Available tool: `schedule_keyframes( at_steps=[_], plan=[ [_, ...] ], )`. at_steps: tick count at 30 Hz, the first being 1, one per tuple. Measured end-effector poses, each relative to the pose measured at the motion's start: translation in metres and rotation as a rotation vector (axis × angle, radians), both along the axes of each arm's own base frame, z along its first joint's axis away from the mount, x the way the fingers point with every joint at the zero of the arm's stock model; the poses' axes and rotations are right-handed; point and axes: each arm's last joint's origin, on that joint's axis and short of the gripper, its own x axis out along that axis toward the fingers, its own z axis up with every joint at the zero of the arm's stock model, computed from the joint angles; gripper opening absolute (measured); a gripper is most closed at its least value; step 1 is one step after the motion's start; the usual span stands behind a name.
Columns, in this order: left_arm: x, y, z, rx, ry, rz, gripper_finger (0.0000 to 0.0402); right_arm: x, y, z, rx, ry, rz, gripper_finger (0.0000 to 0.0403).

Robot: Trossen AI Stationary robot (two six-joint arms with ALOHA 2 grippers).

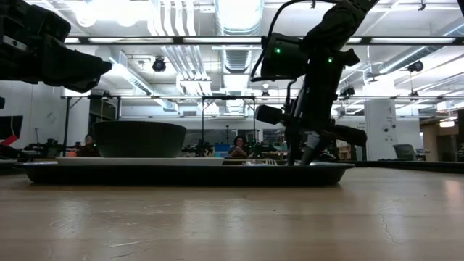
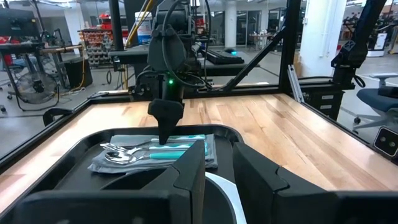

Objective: Set up tray
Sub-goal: Put the white and blue knife on the gray napkin to the right of the white and blue fork, then return to Home Position

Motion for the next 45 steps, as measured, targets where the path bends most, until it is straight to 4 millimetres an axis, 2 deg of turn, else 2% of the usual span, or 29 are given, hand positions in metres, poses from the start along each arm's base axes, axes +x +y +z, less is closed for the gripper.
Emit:
schedule_keyframes(
  at_steps=[7,15,21,26,35,40,45],
  plan=[
    [0.0,0.0,0.0,0.0,0.0,0.0,0.0064,0.0,-0.005,0.0,-0.035,0.013,0.031,0.0126],
    [0.0,0.0,0.0,0.0,0.0,0.0,0.0064,-0.002,-0.004,0.011,-0.084,-0.001,0.068,0.0158],
    [0.0,0.0,0.0,0.0,-0.001,0.0,0.0064,0.008,-0.005,0.038,-0.21,-0.046,0.188,0.016],
    [0.0,0.0,0.0,0.0,-0.001,0.0,0.0064,0.024,-0.006,0.069,-0.34,-0.065,0.446,0.0153],
    [0.0,0.0,0.0,0.0,-0.001,0.0,0.0064,0.047,-0.005,0.12,-0.523,-0.122,0.711,0.0143],
    [0.0,0.0,0.0,0.0,-0.001,0.0,0.0064,0.052,-0.007,0.131,-0.604,-0.136,0.73,0.0146],
    [0.0,0.0,0.0,0.0,-0.001,0.0,0.0064,0.053,-0.002,0.129,-0.657,-0.104,0.915,0.0139]
  ],
)
